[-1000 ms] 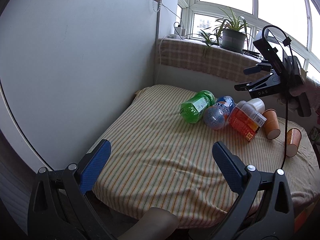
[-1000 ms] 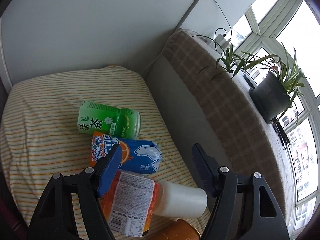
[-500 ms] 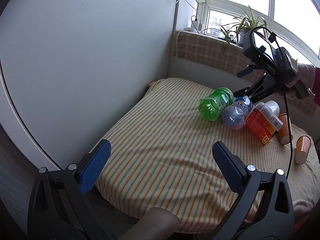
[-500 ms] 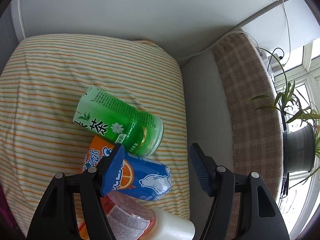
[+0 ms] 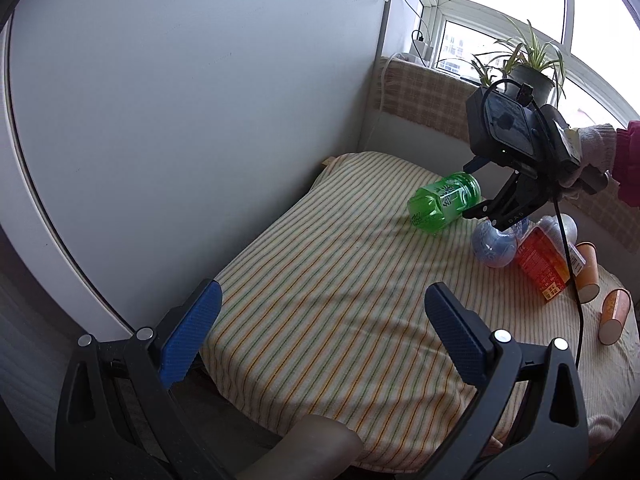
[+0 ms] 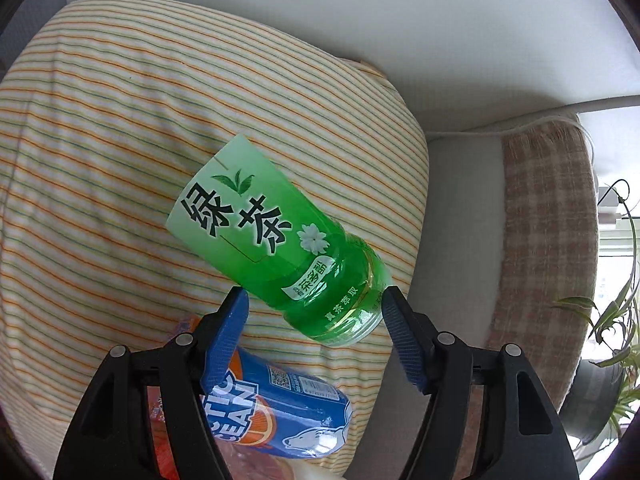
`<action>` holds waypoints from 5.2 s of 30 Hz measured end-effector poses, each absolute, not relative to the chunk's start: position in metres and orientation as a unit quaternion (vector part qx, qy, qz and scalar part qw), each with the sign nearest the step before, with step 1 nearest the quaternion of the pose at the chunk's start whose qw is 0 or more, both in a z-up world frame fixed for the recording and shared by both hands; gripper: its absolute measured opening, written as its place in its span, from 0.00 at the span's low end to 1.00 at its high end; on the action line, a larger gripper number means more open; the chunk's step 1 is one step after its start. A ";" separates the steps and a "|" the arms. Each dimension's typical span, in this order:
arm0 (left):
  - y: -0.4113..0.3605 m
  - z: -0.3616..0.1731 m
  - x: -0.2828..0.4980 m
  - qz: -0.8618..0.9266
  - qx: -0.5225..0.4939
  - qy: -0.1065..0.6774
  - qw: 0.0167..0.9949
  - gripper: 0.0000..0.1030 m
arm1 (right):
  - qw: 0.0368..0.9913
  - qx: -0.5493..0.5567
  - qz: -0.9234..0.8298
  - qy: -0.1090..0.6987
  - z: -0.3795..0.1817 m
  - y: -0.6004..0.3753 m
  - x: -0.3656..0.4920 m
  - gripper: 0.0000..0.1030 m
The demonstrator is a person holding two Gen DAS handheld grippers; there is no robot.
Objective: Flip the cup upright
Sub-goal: 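Move the right gripper toward the lying green tea bottle, then close the right gripper around the green bottle's neck, then lift and rotate the bottle, stand it on its neck, open right gripper, then close the left gripper around the standing green bottle, then tip the held bottle over with the left gripper, base toward the bed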
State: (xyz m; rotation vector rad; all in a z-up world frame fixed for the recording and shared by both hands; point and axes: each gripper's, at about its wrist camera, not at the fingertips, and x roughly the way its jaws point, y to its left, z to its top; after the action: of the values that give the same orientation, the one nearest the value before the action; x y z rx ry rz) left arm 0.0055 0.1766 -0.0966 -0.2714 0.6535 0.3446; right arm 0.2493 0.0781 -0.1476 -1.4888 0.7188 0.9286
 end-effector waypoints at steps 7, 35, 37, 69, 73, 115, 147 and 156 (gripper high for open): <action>0.188 -0.100 0.003 0.188 -0.138 0.324 0.917 1.00 | 0.590 -0.643 0.400 0.279 -0.159 0.108 0.255 0.74; 0.172 -0.078 -0.004 0.171 -0.124 0.294 0.932 1.00 | 0.733 -0.384 0.445 0.343 -0.069 0.036 0.178 0.66; 0.163 -0.074 -0.003 0.157 -0.116 0.292 0.936 1.00 | 0.755 -0.326 0.431 0.372 -0.061 0.008 0.163 0.66; 0.017 -0.084 0.071 -0.147 -0.179 0.406 0.884 1.00 | 0.725 0.282 0.218 0.589 -0.176 -0.239 0.124 0.73; 0.004 -0.089 0.087 -0.181 -0.214 0.433 0.857 0.93 | 0.749 0.269 0.231 0.559 -0.156 -0.254 0.084 0.73; -0.092 -0.100 0.125 -0.207 -0.149 0.453 0.855 0.56 | 0.834 0.265 0.083 0.477 -0.155 -0.364 -0.049 0.73; -0.130 -0.095 0.073 -0.211 -0.016 0.379 0.901 0.57 | 0.855 0.229 0.067 0.461 -0.144 -0.351 -0.048 0.73; -0.126 -0.102 0.075 -0.226 -0.039 0.407 0.884 0.69 | 0.856 0.228 0.065 0.459 -0.143 -0.352 -0.048 0.73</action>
State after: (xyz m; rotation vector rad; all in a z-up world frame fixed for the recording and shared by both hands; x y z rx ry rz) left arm 0.0747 -0.1261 -0.1023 -0.0820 0.8469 -0.4703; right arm -0.0478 -0.3522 -0.1434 0.4791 0.9650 0.1364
